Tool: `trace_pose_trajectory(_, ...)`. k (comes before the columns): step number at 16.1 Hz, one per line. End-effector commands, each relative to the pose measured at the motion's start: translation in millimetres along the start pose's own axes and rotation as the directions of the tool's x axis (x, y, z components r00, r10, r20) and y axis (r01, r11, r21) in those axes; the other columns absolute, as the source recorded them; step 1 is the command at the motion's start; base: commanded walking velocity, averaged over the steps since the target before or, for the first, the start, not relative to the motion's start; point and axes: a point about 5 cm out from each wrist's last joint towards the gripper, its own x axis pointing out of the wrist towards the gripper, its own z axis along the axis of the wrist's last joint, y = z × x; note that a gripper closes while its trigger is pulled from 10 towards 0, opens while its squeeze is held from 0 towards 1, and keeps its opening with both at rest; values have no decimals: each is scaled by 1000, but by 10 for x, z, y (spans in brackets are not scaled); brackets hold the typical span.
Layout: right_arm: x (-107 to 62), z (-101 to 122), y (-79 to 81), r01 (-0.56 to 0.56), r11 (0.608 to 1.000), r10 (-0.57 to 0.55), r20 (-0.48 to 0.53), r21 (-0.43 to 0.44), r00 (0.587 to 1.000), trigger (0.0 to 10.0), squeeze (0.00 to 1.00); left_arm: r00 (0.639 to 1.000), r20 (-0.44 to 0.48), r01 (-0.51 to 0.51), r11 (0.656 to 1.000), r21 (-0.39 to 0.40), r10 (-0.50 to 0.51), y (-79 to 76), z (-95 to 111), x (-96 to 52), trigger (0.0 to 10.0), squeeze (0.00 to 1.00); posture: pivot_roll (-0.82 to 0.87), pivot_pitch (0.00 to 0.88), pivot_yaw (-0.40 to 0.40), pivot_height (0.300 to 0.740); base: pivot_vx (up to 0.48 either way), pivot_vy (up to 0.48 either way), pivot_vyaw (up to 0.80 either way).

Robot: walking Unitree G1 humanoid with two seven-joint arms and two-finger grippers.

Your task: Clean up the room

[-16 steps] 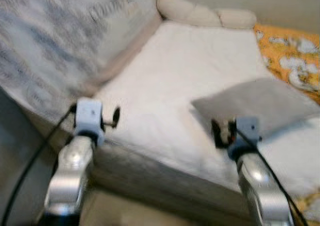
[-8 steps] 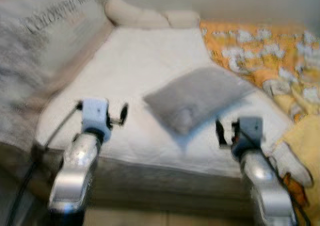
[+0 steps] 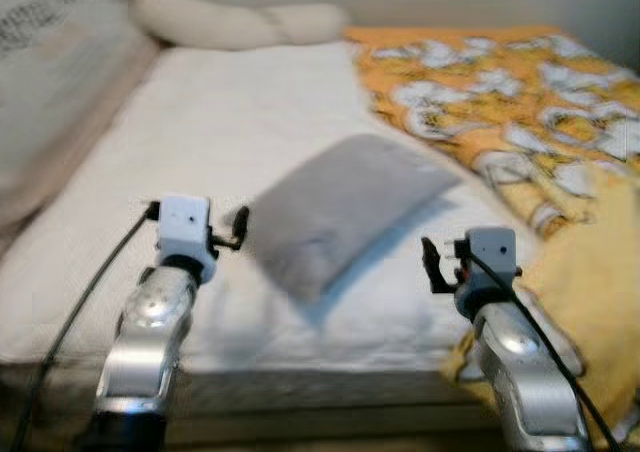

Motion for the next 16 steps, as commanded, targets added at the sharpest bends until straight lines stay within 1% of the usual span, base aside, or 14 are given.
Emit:
trace_pose_trajectory(1, 23, 59, 46, -19, 1000, 19, 22, 8, 1000, 10000, 725, 1000, 11, -25, 999, 22, 24, 89, 45, 4, 10000, 0, -38, 0, 27, 740, 307, 0, 0)
trace_pose_trajectory(2, 28, 61, 46, -20, 1000, 19, 21, 7, 1000, 10000, 702, 1000, 11, -24, 999, 23, 24, 89, 44, 9, 10000, 0, -41, 0, 28, 740, 307, 0, 0)
trace_pose_trajectory(3, 30, 63, 48, -20, 1000, 20, 21, 7, 1000, 10000, 702, 1000, 11, -25, 999, 23, 24, 91, 44, 12, 10000, 0, -42, 0, 29, 740, 307, 0, 0)
trace_pose_trajectory(4, 41, 69, 53, -29, 1000, 29, 20, -1, 999, 10000, 537, 999, 6, -33, 999, 26, 32, 89, 42, 28, 10000, 0, -42, 0, 30, 740, 0, 0, 0)
trace_pose_trajectory(6, 48, 66, 54, -36, 999, 36, 17, -8, 999, 10000, 494, 999, 2, -39, 999, 30, 39, 89, 39, 37, 10000, 0, -43, 0, 30, 740, 0, 0, 0)
trace_pose_trajectory(7, 53, 65, 55, -38, 999, 38, 16, -10, 999, 10000, 451, 999, 3, -39, 999, 31, 39, 91, 40, 43, 10000, 0, -40, 0, 30, 740, 0, 0, 0)
trace_pose_trajectory(8, 58, 68, 59, -39, 999, 39, 15, -11, 999, 10000, 376, 999, 2, -46, 998, 30, 46, 97, 41, 48, 10000, 0, -39, 0, 30, 740, 0, 0, 0)
trace_pose_trajectory(9, 60, 68, 62, -41, 999, 41, 15, -12, 999, 10000, 345, 998, -7, -64, 997, 36, 64, 103, 36, 55, 10000, 0, -39, 0, 30, 740, 0, 0, 0)
trace_pose_trajectory(10, 63, 70, 66, -41, 999, 42, 15, -13, 999, 10000, 322, 998, -5, -66, 997, 40, 66, 102, 38, 60, 10000, 0, -39, 0, 31, 740, 0, 0, 0)
trace_pose_trajectory(14, 75, 77, 62, -33, 999, 33, 20, -14, 999, 10000, 322, 999, 15, -36, 999, 21, 36, 79, 69, 64, 10000, 0, -39, 0, 32, 740, 0, 0, 0)
trace_pose_trajectory(15, 79, 81, 62, -37, 999, 38, 24, -32, 999, 10000, 349, 999, 14, -35, 999, 17, 34, 77, 68, 64, 10000, 0, -39, 0, 32, 740, 274, 0, 0)
trace_pose_trajectory(16, 79, 88, 67, -43, 998, 44, 27, -48, 999, 10000, 361, 999, 14, -34, 999, 15, 34, 77, 68, 63, 10000, 0, -38, 0, 32, 740, 296, 0, 712)
